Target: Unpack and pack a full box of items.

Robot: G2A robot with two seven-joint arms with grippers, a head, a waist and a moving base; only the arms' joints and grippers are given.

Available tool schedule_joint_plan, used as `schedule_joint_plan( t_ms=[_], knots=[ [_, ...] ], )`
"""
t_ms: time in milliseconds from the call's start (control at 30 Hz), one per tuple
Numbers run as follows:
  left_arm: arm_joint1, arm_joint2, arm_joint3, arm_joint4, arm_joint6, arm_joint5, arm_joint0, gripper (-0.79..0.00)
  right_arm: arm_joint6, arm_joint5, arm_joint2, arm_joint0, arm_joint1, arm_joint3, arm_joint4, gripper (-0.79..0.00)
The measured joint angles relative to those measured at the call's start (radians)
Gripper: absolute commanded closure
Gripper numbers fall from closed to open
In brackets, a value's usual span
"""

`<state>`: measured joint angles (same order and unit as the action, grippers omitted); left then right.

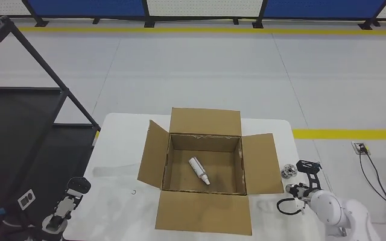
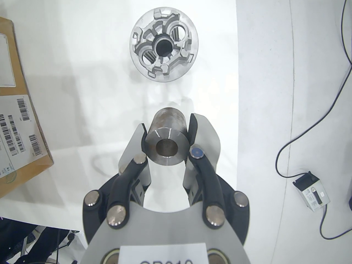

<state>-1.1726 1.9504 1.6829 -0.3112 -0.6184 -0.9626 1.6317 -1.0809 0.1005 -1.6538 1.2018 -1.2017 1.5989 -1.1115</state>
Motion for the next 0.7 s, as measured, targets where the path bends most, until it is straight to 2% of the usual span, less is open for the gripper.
schedule_joint_plan(
  t_ms=[333, 433, 500, 600, 700],
  knots=[
    [0.0, 0.0, 0.0, 0.0, 0.0, 0.0, 0.0, -0.785, -0.052, -0.009, 0.051, -0.073, 0.004, -0.087, -0.017, 0.0],
    [0.0, 0.0, 0.0, 0.0, 0.0, 0.0, 0.0, -0.785, -0.053, -0.004, 0.057, -0.085, 0.004, -0.104, -0.015, -0.203],
    [0.0, 0.0, 0.0, 0.0, 0.0, 0.0, 0.0, -0.785, -0.053, 0.002, 0.06, -0.091, 0.005, -0.115, -0.018, -0.296],
    [0.0, 0.0, 0.0, 0.0, 0.0, 0.0, 0.0, -0.785, -0.049, 0.006, 0.064, -0.096, 0.006, -0.121, -0.017, -0.351],
    [0.0, 0.0, 0.0, 0.0, 0.0, 0.0, 0.0, -0.785, -0.038, 0.009, 0.065, -0.095, 0.007, -0.12, -0.009, -0.357]
  ],
)
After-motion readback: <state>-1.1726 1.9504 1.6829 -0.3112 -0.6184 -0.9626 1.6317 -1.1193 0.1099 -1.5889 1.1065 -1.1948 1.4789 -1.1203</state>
